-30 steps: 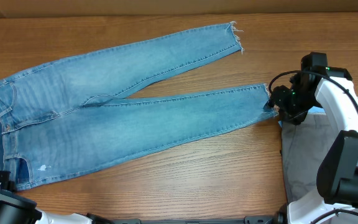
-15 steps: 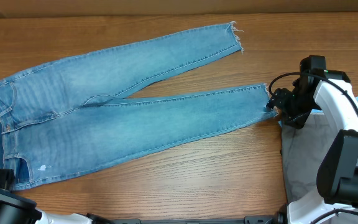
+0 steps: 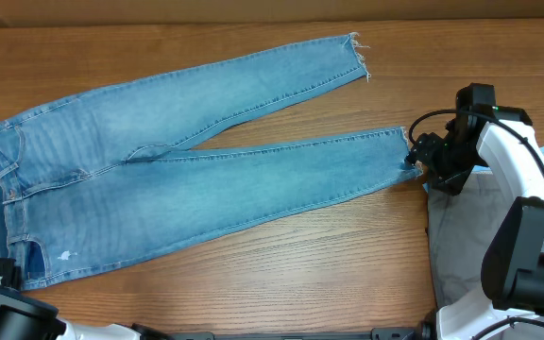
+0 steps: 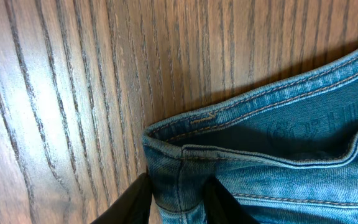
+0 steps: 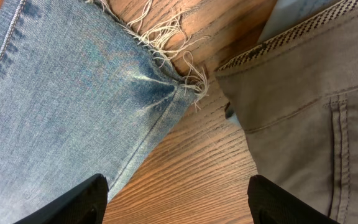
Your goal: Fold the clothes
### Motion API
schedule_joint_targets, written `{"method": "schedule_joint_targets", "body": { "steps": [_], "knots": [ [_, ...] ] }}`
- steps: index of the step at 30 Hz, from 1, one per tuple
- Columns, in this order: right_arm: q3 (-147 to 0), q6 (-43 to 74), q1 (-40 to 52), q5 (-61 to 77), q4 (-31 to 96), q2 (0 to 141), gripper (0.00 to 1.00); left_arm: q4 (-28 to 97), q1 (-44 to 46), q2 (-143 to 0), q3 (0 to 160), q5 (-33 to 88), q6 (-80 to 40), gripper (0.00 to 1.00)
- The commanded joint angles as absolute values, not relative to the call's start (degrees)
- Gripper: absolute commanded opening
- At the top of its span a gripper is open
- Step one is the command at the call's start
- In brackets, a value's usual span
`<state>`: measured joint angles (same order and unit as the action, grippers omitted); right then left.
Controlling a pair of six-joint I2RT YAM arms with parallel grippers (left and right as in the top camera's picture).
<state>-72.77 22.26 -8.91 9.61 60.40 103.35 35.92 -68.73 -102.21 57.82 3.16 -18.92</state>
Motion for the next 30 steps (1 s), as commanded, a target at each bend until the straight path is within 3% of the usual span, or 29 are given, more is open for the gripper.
{"method": "schedule_joint_targets", "body": {
  "steps": [1, 3, 5, 15, 18, 23, 30],
  "knots": [
    [-72.6, 22.5, -9.1, 9.0, 60.3, 102.9, 0.75, 35.3, -69.0, -101.9, 55.4, -0.5, -18.4, 0.26],
    [-72.6, 22.5, -9.1, 9.0, 60.6, 102.9, 0.75, 34.9, -69.0, -101.9, 55.1, -0.4, -18.4, 0.19],
    [-72.6, 22.5, -9.1, 9.0, 60.6, 102.9, 0.75, 34.8, -69.0, -101.9, 55.2, 0.8, -18.5, 0.04],
    [-72.6, 24.3, -10.1, 8.4, 59.6, 102.9, 0.75, 42.7, -69.0, -101.8, 61.8, 4.6, -18.4, 0.04],
    [-72.6, 27.6, -13.0, 7.8, 59.1, 102.9, 0.67, 45.8, -69.0, -101.8, 64.9, 4.5, -18.4, 0.04],
    [-71.4, 27.3, -17.8, 9.5, 61.7, 102.9, 0.66, 48.8, -69.0, -101.8, 67.6, 4.5, -18.4, 0.04],
    [-66.4, 18.4, -17.2, 24.2, 53.7, 102.9, 0.58, 49.8, -69.0, -101.8, 67.6, 4.4, -18.4, 0.04]
  ]
}}
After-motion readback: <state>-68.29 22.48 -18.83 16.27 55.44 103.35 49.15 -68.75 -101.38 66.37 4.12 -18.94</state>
